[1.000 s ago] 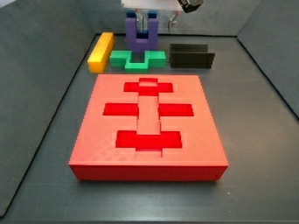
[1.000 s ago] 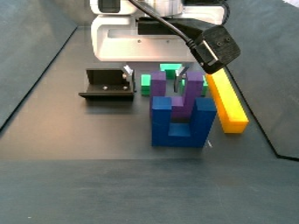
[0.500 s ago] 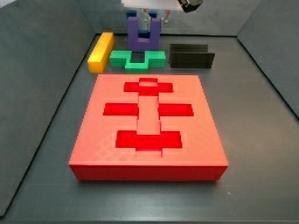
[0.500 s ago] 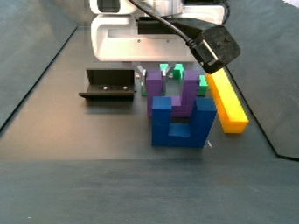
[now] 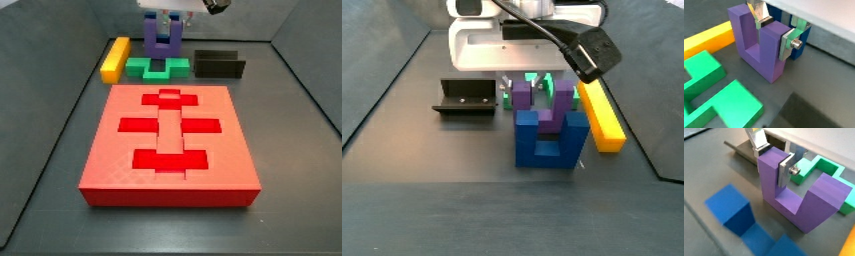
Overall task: Pick up the purple object. Move up. Move to above the board. Insert the purple object.
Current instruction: Pick up the purple object, then move up.
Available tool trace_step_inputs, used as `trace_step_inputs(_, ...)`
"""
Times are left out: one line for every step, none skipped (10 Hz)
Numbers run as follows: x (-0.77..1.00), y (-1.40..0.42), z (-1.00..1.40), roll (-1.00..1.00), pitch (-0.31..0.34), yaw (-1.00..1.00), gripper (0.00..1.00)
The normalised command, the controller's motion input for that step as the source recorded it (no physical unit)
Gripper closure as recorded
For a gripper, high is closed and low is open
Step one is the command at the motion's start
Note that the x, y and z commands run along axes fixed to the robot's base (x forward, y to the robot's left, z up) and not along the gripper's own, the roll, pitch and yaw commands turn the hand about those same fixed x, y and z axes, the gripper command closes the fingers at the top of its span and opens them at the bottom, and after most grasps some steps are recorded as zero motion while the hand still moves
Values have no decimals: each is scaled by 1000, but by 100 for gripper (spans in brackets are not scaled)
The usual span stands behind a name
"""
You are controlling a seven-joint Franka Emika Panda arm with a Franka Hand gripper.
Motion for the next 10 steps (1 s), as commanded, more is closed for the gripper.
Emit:
trace_step_inputs(0,0,0,0,0,0,100)
trace_step_inputs(0,0,0,0,0,0,100)
trace_step_inputs(0,0,0,0,0,0,100)
trace_step_inputs(0,0,0,0,0,0,100)
trace_step_inputs(0,0,0,0,0,0,100)
trace_step_inputs(0,0,0,0,0,0,100)
trace_step_inputs(0,0,833,0,0,0,100)
trace_step_inputs(-37,-22,772,-4,28,-30,100)
trace_step_inputs(-49,-16,610,5,36,-32,100)
trace_step_inputs(1,-8,218,27,9,-13,100)
